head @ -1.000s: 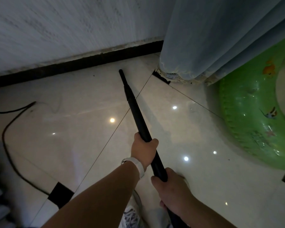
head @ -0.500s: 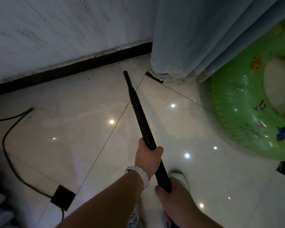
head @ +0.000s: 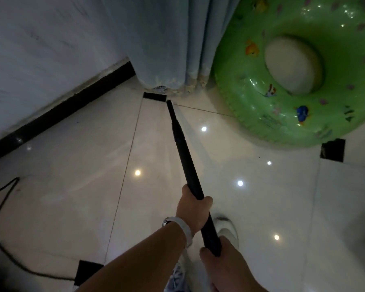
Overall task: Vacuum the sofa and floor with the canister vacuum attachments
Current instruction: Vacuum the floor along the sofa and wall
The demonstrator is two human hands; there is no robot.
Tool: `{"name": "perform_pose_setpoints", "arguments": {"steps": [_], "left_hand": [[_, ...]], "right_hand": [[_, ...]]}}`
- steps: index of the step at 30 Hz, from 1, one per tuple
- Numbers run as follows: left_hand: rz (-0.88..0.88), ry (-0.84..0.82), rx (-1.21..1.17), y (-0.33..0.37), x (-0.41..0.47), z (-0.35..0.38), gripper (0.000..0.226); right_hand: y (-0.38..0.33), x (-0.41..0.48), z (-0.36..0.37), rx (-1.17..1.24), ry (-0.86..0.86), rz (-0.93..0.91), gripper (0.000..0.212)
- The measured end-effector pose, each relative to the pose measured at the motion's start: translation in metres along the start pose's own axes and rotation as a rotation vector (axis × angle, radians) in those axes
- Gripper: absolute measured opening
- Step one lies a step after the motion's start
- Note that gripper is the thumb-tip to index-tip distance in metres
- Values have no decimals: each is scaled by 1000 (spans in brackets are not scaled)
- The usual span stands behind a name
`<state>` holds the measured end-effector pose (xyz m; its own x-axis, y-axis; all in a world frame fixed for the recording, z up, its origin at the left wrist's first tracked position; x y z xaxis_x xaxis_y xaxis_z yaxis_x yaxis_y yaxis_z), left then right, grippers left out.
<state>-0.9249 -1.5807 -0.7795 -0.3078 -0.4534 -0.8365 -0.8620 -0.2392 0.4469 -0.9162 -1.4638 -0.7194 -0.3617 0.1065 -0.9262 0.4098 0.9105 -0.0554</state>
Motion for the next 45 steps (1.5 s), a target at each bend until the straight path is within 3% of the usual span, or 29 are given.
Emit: {"name": "perform_pose_setpoints", "arguments": {"steps": [9, 13, 15, 28, 33, 38, 45], "left_hand": [[-6, -129, 129, -31, -32, 53, 30], [11, -126, 144, -24, -27, 66, 30], [12, -112, 150, -21, -23, 70, 30], [-32, -3, 127, -15, -17, 64, 31], [-55, 54, 76, -19, -17, 50, 29], [-106, 124, -3, -28, -18, 27, 28], [-163, 260, -192, -38, -25, -16, 31]], "right_hand": [[72, -12, -9, 53, 22, 3, 12], [65, -9, -19, -38, -9, -28, 32], [64, -5, -23, 38, -1, 16, 19], [65, 13, -24, 92, -38, 8, 25], [60, 12, -21, 48, -69, -39, 34], [45, 7, -17, -74, -49, -110, 19], [17, -2, -6, -213, -82, -242, 20]]}}
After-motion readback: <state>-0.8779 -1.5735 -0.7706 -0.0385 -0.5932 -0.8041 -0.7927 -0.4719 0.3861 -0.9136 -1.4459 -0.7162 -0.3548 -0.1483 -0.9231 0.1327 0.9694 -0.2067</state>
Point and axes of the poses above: each hand's wrist, its own x-axis towards the middle knuckle, its own z-axis out of the palm, y = z × x, the point moved 2 cm from there along x, towards the middle knuckle, and after that the axes turned 10 degrees about y, right-handed, at the moved point
